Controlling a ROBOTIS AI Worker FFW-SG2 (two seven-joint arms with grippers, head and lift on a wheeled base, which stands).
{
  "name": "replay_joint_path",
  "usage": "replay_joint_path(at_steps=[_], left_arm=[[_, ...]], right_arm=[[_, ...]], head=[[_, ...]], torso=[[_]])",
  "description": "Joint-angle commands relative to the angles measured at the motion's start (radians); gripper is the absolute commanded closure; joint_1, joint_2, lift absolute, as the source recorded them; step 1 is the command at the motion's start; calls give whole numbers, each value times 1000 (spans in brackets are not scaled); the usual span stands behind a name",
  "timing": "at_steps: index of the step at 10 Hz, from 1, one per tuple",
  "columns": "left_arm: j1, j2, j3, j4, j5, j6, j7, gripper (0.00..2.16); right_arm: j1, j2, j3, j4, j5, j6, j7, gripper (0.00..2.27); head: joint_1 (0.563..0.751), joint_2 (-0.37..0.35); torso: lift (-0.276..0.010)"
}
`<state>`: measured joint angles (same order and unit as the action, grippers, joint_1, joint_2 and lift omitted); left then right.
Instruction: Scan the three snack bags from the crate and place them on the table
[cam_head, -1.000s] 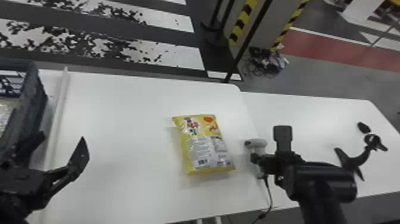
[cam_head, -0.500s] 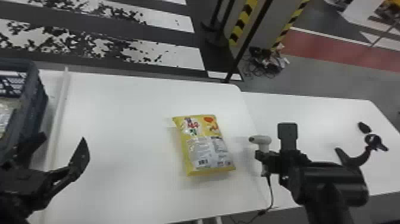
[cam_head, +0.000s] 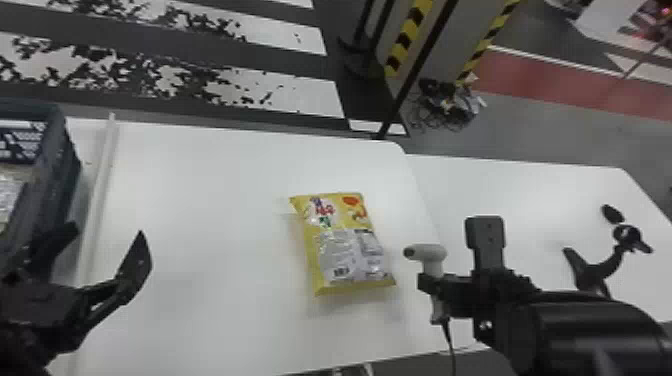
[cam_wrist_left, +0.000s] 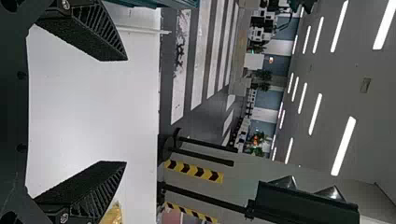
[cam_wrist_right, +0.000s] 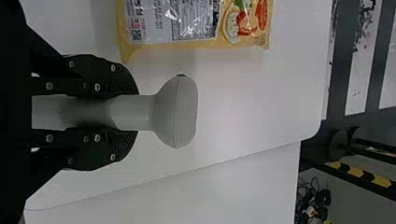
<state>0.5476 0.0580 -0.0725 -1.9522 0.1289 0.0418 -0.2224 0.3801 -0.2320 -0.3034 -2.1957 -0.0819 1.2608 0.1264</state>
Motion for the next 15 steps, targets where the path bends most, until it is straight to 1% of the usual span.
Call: replay_joint_path(at_steps=[1,3,5,6,9,13,15], left_arm=[[0,0,-3,3,0,1,0,80],[-1,2,-7,3,0,1,0,80],[0,3,-10,3,0,1,-2,80],[0,3,-10,3,0,1,0,80],[0,3,-15,3,-2,1,-2,80],[0,2,-13,6,-2,-3,-2,80],[0,2,-13,7,0,-3,-2,80]], right_arm=[[28,8,26,-94,-7,119,9,2256],[36,8,87,-179,-7,214,16,2256],[34,10,147,-243,-6,285,16,2256],[34,10,173,-259,-6,297,16,2256],[-3,8,245,-236,21,294,9,2256],[-32,8,311,-200,45,294,-1,2256],[-40,8,323,-193,50,294,-2,2256]], head=[[695,-350],[695,-350],[695,-319],[695,-296],[695,-240],[695,-212],[695,-195]], torso=[[-62],[-62],[-62],[-62],[-62],[-62],[-62]])
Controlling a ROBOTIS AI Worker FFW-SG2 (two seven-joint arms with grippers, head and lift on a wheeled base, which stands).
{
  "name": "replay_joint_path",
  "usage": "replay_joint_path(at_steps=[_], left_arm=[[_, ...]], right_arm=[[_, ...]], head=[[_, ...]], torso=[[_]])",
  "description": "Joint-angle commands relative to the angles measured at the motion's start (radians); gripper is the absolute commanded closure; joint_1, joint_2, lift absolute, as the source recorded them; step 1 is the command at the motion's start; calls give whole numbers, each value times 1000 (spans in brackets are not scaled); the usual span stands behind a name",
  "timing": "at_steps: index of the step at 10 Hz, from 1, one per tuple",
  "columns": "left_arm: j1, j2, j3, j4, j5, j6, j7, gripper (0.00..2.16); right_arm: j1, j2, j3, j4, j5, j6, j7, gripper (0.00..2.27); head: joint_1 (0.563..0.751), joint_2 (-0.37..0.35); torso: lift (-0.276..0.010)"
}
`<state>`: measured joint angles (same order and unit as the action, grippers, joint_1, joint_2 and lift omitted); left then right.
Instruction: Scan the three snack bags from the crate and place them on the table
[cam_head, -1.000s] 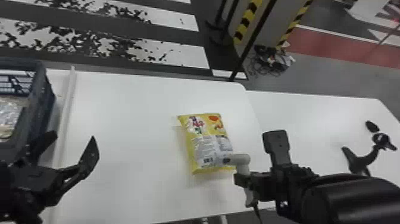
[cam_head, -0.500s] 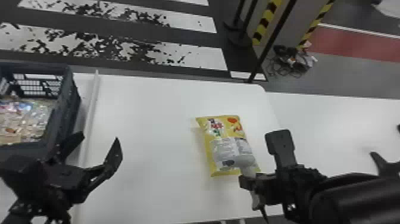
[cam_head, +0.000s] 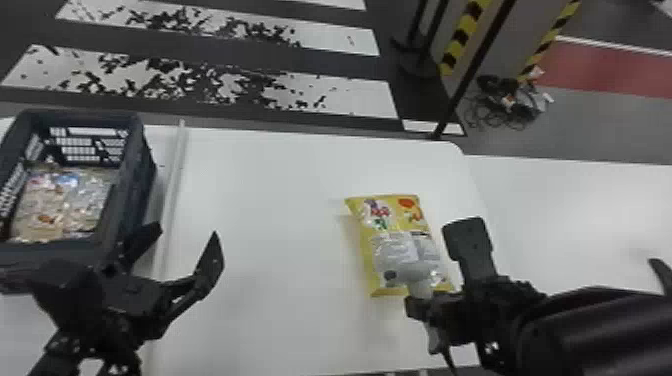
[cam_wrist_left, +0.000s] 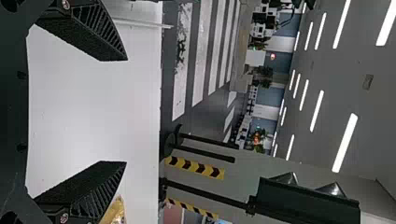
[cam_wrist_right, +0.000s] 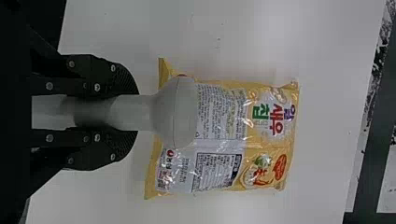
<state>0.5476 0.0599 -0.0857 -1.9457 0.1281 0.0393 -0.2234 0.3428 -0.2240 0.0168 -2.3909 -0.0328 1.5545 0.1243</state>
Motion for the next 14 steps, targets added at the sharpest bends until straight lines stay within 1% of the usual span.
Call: replay_joint_path(at_steps=[1,2,4,6,8,9,11,13,14], left_arm=[[0,0,1,1,-1,0,1,80],[0,0,1,1,1,0,-1,80],[0,0,3,1,1,0,-1,80],[-2,0,3,-1,1,0,-1,80],[-2,0,4,-2,1,3,-1,80],[-2,0,4,-2,1,3,-1,80],[-2,0,4,-4,-1,3,-1,80],[-2,-2,4,-4,-1,3,-1,80],[-2,-2,4,-4,-1,3,-1,80]], right_arm=[[-2,0,2,3,4,0,0,2256],[-4,-2,-18,-1,4,-3,0,2256],[-15,-9,-101,9,-10,-18,0,2256],[-50,-23,-187,114,-18,-126,0,2256],[-94,-43,-248,249,-29,-242,0,2256],[-125,-55,-264,328,-27,-316,1,2256],[-194,-92,-268,484,-27,-402,11,2256],[-251,-110,-258,615,-26,-460,26,2256],[-275,-112,-255,671,-26,-491,38,2256]], head=[[695,-192],[695,-191],[695,-211],[695,-249],[695,-316],[695,-345],[695,-350],[695,-350],[695,-350]], torso=[[-62],[-62],[-62],[-62],[-62],[-62],[-62],[-62],[-62]])
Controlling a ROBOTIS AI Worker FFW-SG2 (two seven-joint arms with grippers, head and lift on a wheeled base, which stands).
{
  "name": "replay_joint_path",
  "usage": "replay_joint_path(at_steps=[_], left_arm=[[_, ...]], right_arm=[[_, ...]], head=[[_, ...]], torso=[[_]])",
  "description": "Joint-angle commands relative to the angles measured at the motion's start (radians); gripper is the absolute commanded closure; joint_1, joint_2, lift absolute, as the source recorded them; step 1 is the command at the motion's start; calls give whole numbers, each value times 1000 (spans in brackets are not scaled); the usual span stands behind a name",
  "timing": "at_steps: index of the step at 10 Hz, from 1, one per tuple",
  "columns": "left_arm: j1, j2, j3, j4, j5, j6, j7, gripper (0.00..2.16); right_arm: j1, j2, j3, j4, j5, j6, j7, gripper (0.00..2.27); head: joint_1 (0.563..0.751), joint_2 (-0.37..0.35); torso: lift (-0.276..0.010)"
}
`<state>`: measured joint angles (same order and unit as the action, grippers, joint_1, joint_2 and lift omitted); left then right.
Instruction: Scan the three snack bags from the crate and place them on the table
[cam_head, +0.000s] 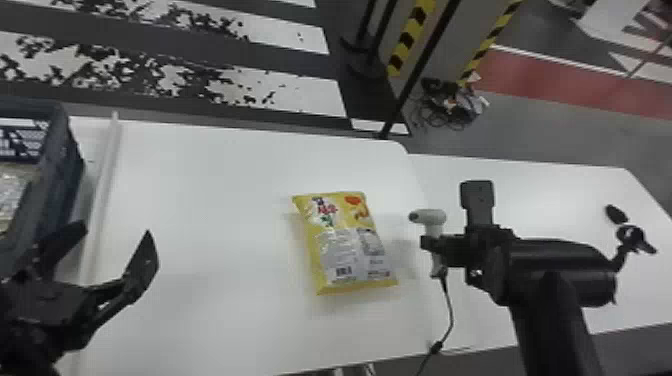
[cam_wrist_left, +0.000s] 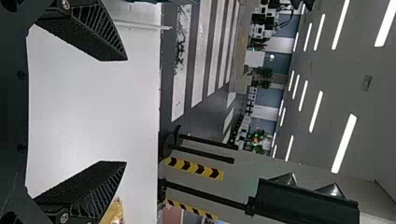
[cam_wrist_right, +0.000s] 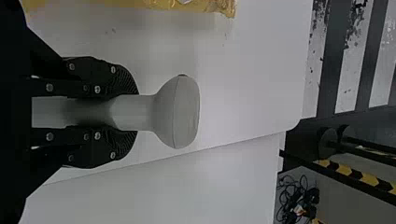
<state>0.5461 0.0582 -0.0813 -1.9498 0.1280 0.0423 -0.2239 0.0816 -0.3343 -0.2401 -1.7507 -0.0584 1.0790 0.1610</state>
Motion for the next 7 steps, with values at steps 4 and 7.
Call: replay_joint_path(at_steps=[4,7], left_arm=[[0,0,2,2,1,0,0,80],[0,0,2,2,1,0,0,80]], right_arm=[[-59,-14,38,155,9,-92,3,2253],[-66,-15,51,194,11,-107,2,2044]], head=[[695,-350],[695,-350]], torso=[[-62],[-62]])
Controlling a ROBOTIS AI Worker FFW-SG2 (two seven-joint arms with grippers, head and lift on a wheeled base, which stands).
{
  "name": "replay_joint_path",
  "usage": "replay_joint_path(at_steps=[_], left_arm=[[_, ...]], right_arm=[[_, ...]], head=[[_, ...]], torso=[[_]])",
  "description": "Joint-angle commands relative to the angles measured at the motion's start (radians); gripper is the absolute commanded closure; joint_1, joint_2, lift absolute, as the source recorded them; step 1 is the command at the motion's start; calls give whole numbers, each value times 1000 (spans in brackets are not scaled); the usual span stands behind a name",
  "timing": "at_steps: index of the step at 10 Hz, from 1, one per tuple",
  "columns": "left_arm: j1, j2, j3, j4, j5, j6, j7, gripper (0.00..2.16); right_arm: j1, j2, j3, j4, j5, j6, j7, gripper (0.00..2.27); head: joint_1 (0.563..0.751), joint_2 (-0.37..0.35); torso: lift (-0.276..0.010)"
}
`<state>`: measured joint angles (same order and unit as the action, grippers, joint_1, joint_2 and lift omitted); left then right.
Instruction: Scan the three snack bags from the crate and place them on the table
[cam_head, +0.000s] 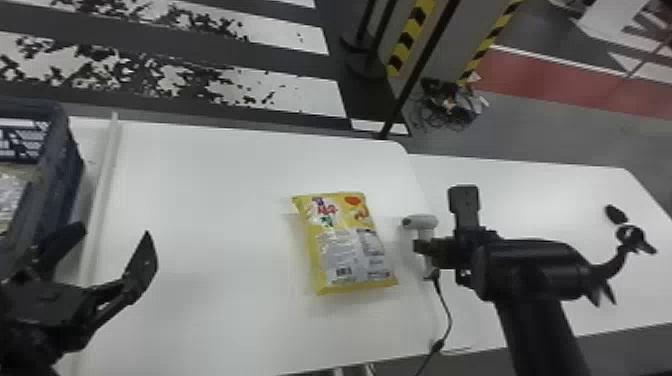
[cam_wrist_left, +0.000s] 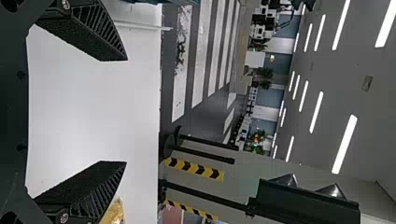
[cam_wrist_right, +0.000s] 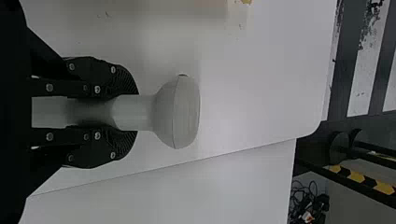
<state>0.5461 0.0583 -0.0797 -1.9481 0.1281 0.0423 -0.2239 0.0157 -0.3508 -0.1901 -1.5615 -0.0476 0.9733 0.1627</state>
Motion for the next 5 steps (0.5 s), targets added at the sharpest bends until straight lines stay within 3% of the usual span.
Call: replay_joint_path(at_steps=[1,2,3,4,5], left_arm=[[0,0,0,0,1,0,0,80],[0,0,0,0,-1,0,0,80],[0,2,0,0,-1,0,0,80],[0,0,0,-2,1,0,0,80],[2,0,1,-2,1,0,0,80]], right_arm=[[1,3,1,9,-6,-20,0,1693],[1,3,1,9,-15,-17,0,1153],[1,3,0,9,-15,-14,-2,441],[4,3,-6,5,-17,-14,-5,154],[15,3,-17,-18,-18,-8,-6,103]], head=[[695,-350],[695,-350],[695,-350],[695,-350],[695,-350]], torso=[[-62],[-62],[-62],[-62],[-62]])
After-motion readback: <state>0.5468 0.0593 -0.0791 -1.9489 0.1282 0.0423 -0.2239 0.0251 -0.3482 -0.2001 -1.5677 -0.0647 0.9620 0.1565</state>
